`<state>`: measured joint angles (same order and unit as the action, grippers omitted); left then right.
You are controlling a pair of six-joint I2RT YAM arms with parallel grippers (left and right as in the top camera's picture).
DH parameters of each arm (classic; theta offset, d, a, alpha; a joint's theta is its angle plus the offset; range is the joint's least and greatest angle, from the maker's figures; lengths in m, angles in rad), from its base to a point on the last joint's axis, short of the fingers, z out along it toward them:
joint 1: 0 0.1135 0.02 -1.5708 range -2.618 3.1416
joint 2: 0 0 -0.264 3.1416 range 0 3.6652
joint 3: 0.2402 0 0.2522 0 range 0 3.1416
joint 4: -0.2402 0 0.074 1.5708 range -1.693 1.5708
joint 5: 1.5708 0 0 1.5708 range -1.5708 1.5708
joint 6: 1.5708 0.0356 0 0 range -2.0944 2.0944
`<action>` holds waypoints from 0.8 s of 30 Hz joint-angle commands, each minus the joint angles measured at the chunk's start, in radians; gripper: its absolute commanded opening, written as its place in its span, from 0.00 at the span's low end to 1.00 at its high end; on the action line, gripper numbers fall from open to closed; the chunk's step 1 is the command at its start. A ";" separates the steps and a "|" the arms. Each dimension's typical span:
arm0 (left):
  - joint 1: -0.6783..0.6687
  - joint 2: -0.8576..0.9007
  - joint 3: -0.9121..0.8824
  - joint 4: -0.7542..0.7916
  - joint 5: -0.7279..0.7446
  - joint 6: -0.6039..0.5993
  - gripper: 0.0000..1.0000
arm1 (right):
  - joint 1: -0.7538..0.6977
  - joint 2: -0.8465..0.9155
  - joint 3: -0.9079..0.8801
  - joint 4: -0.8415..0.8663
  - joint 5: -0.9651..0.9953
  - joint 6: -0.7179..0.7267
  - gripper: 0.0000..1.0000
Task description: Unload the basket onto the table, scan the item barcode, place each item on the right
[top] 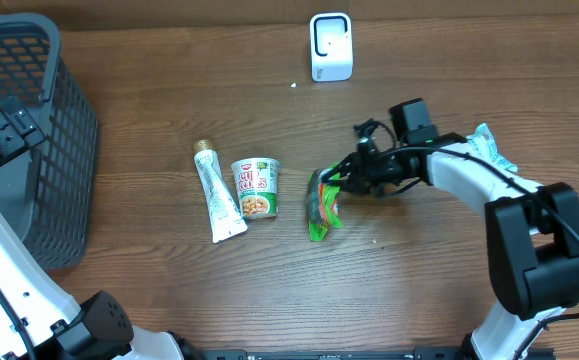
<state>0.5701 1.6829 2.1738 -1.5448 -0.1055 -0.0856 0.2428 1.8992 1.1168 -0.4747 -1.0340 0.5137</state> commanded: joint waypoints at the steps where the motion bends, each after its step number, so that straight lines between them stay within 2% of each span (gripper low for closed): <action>1: -0.004 -0.009 0.016 0.001 0.002 0.000 1.00 | -0.075 -0.019 -0.003 -0.041 0.149 -0.060 0.07; 3: -0.004 -0.009 0.016 0.001 0.002 0.000 1.00 | -0.100 -0.019 -0.002 -0.090 0.264 -0.093 0.15; 4: -0.004 -0.009 0.016 0.001 0.002 0.000 1.00 | -0.114 -0.019 0.002 -0.132 0.358 -0.125 0.24; 6: -0.004 -0.009 0.016 0.001 0.002 0.000 1.00 | -0.121 -0.019 0.018 -0.180 0.456 -0.154 0.29; 8: -0.004 -0.009 0.016 0.001 0.002 0.000 1.00 | -0.121 -0.019 0.085 -0.288 0.632 -0.209 0.38; 14: -0.004 -0.009 0.016 0.002 0.002 0.000 1.00 | -0.120 -0.019 0.330 -0.571 0.900 -0.270 0.59; 15: -0.004 -0.009 0.016 0.001 0.002 0.000 1.00 | -0.119 -0.019 0.386 -0.625 0.887 -0.291 0.60; 17: -0.004 -0.009 0.016 0.001 0.002 0.000 1.00 | -0.116 -0.019 0.494 -0.734 0.797 -0.340 0.48; 18: -0.004 -0.009 0.016 0.001 0.002 0.000 1.00 | -0.112 -0.019 0.526 -0.775 0.737 -0.363 0.39; 19: -0.004 -0.009 0.016 0.001 0.002 0.000 1.00 | -0.104 -0.019 0.541 -0.813 0.676 -0.385 0.26; 20: -0.004 -0.009 0.016 0.001 0.002 0.000 1.00 | -0.095 -0.019 0.538 -0.836 0.651 -0.393 0.21; 24: -0.004 -0.009 0.016 0.001 0.002 0.000 1.00 | -0.045 -0.019 0.455 -0.855 0.666 -0.410 0.18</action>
<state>0.5701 1.6829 2.1738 -1.5452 -0.1055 -0.0856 0.1558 1.8954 1.6291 -1.3312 -0.3344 0.1482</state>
